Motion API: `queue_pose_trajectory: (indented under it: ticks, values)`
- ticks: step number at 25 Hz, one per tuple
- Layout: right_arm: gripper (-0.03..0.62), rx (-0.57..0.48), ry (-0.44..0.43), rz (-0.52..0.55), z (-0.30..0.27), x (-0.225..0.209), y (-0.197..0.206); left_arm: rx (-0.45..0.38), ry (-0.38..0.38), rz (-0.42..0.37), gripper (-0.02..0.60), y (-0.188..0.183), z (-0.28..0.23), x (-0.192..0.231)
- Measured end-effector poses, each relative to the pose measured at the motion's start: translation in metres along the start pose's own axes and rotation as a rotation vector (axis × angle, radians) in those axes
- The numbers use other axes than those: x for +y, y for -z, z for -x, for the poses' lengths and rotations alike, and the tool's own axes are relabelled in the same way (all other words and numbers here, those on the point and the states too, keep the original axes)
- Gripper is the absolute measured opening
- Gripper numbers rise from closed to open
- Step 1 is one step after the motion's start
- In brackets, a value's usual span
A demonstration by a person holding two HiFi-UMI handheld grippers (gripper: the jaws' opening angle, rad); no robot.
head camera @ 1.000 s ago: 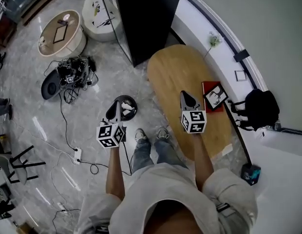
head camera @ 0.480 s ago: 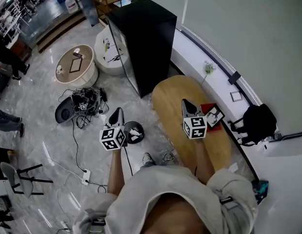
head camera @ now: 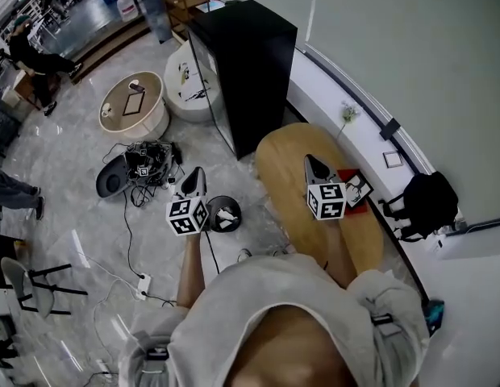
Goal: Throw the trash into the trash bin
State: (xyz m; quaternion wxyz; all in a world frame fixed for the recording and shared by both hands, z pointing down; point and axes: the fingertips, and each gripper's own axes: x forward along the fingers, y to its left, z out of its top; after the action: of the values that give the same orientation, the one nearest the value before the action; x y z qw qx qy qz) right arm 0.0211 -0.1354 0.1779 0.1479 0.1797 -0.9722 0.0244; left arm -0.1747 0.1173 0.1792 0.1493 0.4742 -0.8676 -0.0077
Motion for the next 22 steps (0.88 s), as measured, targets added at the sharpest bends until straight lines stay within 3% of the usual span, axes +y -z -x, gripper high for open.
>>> queue_pose_trajectory:
  ticks: [22]
  values:
    - [0.029,-0.011,-0.009,0.015,-0.013,-0.01,-0.009,-0.035,0.008,-0.014,0.018,-0.016,-0.013,-0.013]
